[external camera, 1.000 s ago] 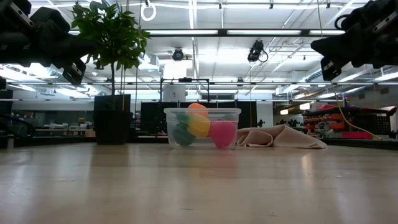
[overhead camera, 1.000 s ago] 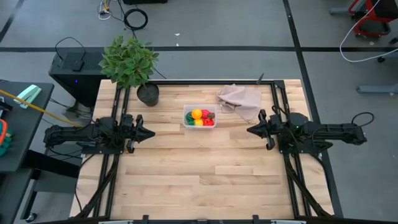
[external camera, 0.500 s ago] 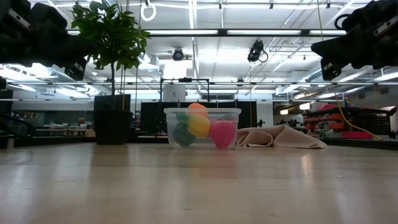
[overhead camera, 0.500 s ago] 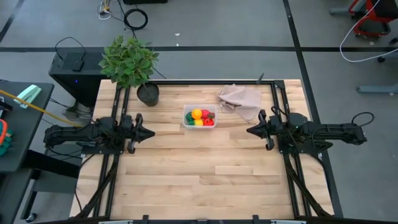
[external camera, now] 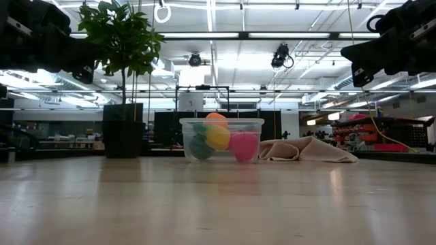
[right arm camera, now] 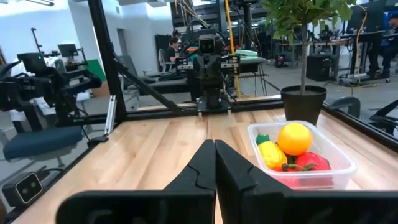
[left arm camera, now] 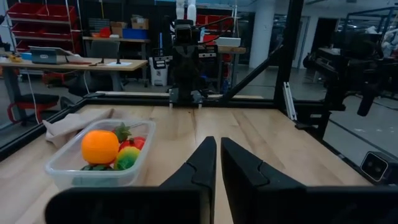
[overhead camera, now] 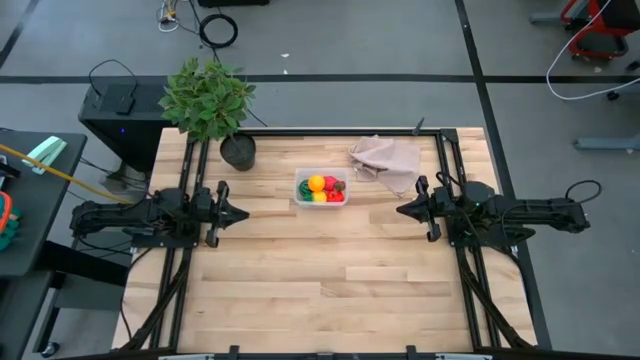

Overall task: Pick and placing Produce into tupperware
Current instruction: Return to Home Position

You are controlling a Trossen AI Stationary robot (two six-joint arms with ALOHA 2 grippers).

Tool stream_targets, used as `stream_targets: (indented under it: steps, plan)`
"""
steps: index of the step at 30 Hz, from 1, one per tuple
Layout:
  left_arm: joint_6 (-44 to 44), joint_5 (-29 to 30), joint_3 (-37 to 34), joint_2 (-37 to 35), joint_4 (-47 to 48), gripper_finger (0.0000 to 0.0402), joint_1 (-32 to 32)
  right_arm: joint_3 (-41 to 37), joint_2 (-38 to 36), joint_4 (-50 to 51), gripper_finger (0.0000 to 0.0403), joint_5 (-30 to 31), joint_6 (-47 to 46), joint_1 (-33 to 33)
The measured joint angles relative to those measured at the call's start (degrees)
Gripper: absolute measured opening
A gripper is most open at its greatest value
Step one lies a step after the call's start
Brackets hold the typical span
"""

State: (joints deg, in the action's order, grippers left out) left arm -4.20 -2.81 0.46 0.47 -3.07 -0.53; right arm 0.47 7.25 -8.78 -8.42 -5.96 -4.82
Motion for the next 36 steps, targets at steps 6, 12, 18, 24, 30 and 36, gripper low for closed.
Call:
stream_targets:
  steps: [6, 12, 18, 24, 30, 36]
  plan:
    - [-0.1, 0.0, 0.0, 0.0, 0.0, 0.0038, 0.0, 0.0, 0.0, 0.0, 0.0005, 0.0, 0.0, 0.0]
    - [-0.1, 0.0, 0.0, 0.0, 0.0, 0.0038, 0.0, 0.0, 0.0, 0.0, 0.0005, 0.0, 0.0, 0.0]
    - [-0.1, 0.0, 0.0, 0.0, 0.0, 0.0028, 0.0, 0.0, 0.0, 0.0, 0.0005, 0.0, -0.1, 0.0]
    - [-0.1, 0.0, 0.0, 0.0, 0.0, 0.0033, 0.0, 0.0, 0.0, 0.0, 0.0005, 0.0, 0.0, 0.0]
    - [-0.1, 0.0, 0.0, 0.0, 0.0, 0.0040, 0.0, 0.0, 0.0, 0.0, 0.0005, 0.0, 0.0, 0.0]
    - [-0.1, 0.0, 0.0, 0.0, 0.0, 0.0032, 0.0, 0.0, 0.0, 0.0, 0.0005, 0.0, 0.0, 0.0]
